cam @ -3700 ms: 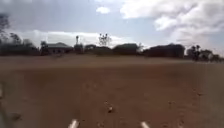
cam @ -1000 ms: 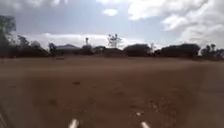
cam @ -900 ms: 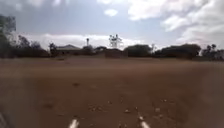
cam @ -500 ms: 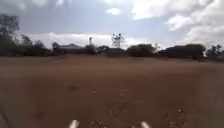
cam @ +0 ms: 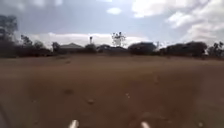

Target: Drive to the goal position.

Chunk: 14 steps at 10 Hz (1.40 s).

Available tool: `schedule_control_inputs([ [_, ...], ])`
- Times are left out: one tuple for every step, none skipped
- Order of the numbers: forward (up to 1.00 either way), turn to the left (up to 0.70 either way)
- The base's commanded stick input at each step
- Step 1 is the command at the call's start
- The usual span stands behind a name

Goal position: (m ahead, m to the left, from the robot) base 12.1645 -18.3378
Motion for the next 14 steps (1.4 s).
schedule_control_inputs([
  [0.70, 0.00],
  [0.70, 0.00],
  [0.70, 0.00],
  [0.70, 0.00],
  [0.70, 0.00],
  [0.70, 0.00],
  [0.70, 0.00],
  [0.70, 0.00],
  [0.70, 0.00],
  [0.70, 0.00],
  [0.70, 0.00],
  [0.70, 0.00],
  [0.70, 0.00],
  [0.70, 0.00],
])
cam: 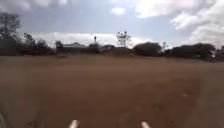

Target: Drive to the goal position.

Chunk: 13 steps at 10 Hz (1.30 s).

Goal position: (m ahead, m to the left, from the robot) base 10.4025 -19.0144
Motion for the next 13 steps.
schedule_control_inputs([
  [0.70, 0.00],
  [0.70, 0.00],
  [0.70, 0.00],
  [0.70, 0.00],
  [0.70, 0.00],
  [0.70, 0.00],
  [0.70, -0.01],
  [0.70, -0.19],
  [0.70, -0.27],
  [0.70, -0.27],
  [0.70, -0.27],
  [0.70, -0.27],
  [0.70, -0.27],
])
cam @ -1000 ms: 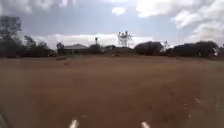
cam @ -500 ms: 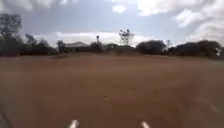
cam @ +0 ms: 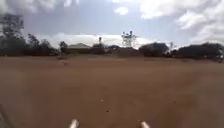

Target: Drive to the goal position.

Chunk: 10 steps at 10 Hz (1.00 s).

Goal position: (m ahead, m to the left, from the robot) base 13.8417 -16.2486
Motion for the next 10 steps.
schedule_control_inputs([
  [0.70, -0.27],
  [0.70, -0.27],
  [0.70, -0.27],
  [0.70, -0.27],
  [0.70, -0.27],
  [0.70, -0.27],
  [0.70, -0.27],
  [0.70, -0.27],
  [0.70, -0.27],
  [0.70, -0.27],
])
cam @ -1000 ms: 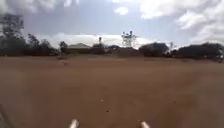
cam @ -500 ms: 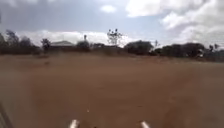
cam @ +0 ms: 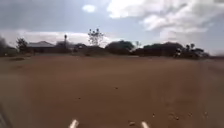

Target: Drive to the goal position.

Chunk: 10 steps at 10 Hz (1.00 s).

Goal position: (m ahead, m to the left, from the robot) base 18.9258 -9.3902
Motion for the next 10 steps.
schedule_control_inputs([
  [0.70, -0.27],
  [0.70, -0.27],
  [0.70, -0.27],
  [0.70, -0.27],
  [0.70, -0.27],
  [0.70, -0.13],
  [0.70, 0.00],
  [0.70, 0.00],
  [0.70, 0.00],
  [0.70, 0.00],
])
